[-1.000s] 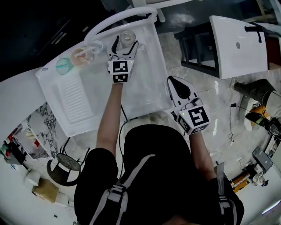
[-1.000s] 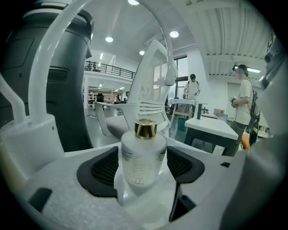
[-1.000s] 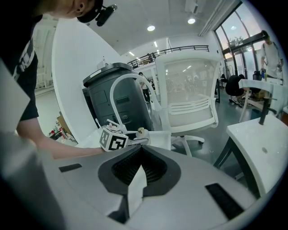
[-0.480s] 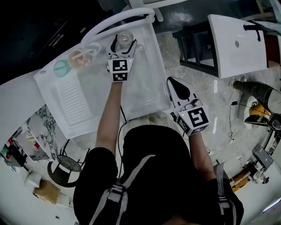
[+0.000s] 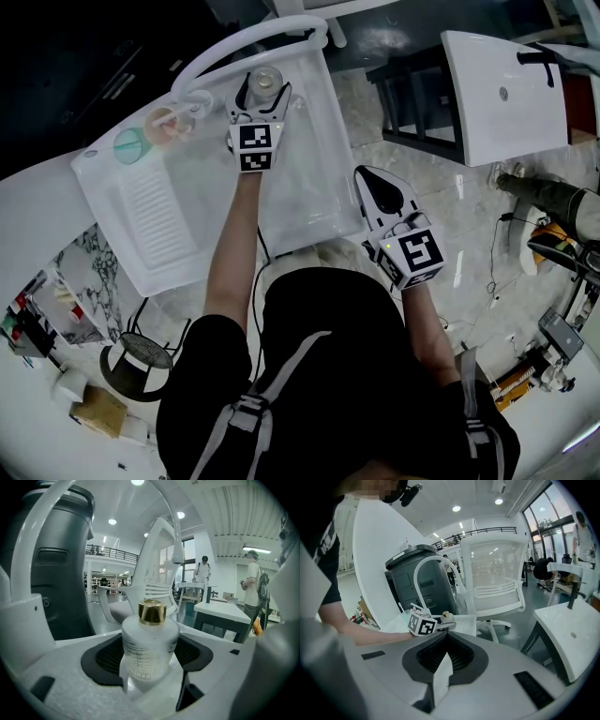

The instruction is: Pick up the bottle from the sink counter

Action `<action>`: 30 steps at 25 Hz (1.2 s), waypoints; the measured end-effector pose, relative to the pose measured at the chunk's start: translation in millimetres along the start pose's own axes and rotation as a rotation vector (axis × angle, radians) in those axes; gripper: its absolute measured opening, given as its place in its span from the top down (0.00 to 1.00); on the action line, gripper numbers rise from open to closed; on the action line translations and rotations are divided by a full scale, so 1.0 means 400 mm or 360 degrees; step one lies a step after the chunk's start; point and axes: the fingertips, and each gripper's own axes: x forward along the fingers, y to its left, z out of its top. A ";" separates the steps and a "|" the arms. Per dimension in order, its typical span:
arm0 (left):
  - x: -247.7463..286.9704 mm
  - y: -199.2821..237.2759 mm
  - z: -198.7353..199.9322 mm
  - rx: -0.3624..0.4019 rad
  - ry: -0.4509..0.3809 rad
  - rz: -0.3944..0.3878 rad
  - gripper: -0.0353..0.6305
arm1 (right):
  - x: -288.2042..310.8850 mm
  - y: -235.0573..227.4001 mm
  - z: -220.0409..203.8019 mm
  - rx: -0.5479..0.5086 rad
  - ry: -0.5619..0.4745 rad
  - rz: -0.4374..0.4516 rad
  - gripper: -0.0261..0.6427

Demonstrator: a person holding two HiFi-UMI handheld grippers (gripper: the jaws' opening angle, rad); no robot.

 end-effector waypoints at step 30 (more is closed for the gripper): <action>-0.137 -0.049 0.039 -0.0024 -0.0025 0.0031 0.46 | -0.065 0.019 0.034 -0.0086 -0.0116 0.0061 0.95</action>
